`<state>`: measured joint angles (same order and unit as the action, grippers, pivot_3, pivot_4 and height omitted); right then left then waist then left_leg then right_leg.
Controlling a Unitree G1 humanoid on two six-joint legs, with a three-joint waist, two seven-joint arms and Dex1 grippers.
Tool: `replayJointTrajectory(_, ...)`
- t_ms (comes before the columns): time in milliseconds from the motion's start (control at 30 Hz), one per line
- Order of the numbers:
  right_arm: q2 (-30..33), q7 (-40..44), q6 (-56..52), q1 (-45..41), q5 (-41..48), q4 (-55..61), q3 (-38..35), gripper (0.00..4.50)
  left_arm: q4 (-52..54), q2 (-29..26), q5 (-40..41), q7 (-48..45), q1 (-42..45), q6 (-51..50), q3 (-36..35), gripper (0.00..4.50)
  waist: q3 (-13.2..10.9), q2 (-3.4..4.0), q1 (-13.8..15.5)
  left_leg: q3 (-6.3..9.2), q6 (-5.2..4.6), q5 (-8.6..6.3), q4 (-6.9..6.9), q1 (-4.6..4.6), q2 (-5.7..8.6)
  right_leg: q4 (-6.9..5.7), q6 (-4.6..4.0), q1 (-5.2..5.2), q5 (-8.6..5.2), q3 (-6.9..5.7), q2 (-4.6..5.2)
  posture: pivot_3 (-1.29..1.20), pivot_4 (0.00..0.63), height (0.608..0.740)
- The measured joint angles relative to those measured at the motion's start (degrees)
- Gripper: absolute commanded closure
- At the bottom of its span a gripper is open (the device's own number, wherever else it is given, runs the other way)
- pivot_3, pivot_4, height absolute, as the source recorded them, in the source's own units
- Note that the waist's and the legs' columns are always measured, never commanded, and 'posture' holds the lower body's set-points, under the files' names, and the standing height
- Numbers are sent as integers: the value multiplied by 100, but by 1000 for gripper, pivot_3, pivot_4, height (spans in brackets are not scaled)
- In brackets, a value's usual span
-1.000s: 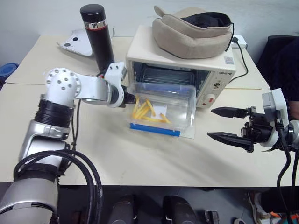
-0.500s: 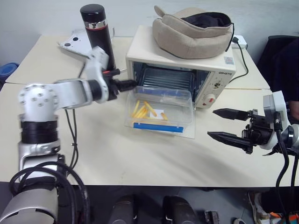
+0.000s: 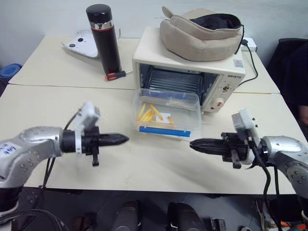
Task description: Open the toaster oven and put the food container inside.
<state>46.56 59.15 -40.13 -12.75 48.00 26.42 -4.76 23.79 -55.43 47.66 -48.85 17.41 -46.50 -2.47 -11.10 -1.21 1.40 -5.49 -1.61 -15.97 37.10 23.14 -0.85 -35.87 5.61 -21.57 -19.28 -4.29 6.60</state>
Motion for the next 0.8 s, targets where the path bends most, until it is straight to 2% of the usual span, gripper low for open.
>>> replayJointTrajectory(167,-790,-649,226,-541,-793,-469,697,4482,-441,823,-1100,559,553,353,741,4500,0,0,-34,-2,-10,4,2,5,0,-11,-2,-8,1,-2,-2,0,150,740)
replayJointTrajectory(267,-1188,-1042,332,-796,-1151,-812,794,4482,-705,1457,-1379,979,863,379,793,4500,0,0,-25,0,-15,6,14,15,-3,-21,-1,-7,1,-13,-7,0,150,740)
replayJointTrajectory(367,-1867,-1772,661,-1317,-1778,-1569,911,4482,-1317,2483,-1679,1778,1476,419,766,4500,0,-1,-25,-1,-26,12,35,19,1,-22,8,-4,6,-16,-7,0,150,740)
replayJointTrajectory(533,-2386,-2511,1162,-2015,-2402,-2677,815,4482,-2048,3380,-2118,2686,2121,609,492,4500,0,-1,-27,-2,-26,13,37,16,2,-54,10,-4,7,-18,-9,0,150,740)
replayJointTrajectory(633,-2620,-2805,1529,-2450,-2711,-3466,706,4482,-2610,3827,-2303,3142,2521,794,236,4500,0,-1,-44,-5,-25,15,36,16,2,-53,10,-5,7,-28,-12,0,150,740)
replayJointTrajectory(800,-2761,-2878,1865,-2843,-2856,-4132,605,4482,-3480,4150,-2546,3403,2922,1220,20,4500,0,-1,-112,-4,-24,16,31,17,1,-53,10,-7,7,-44,-14,0,150,740)
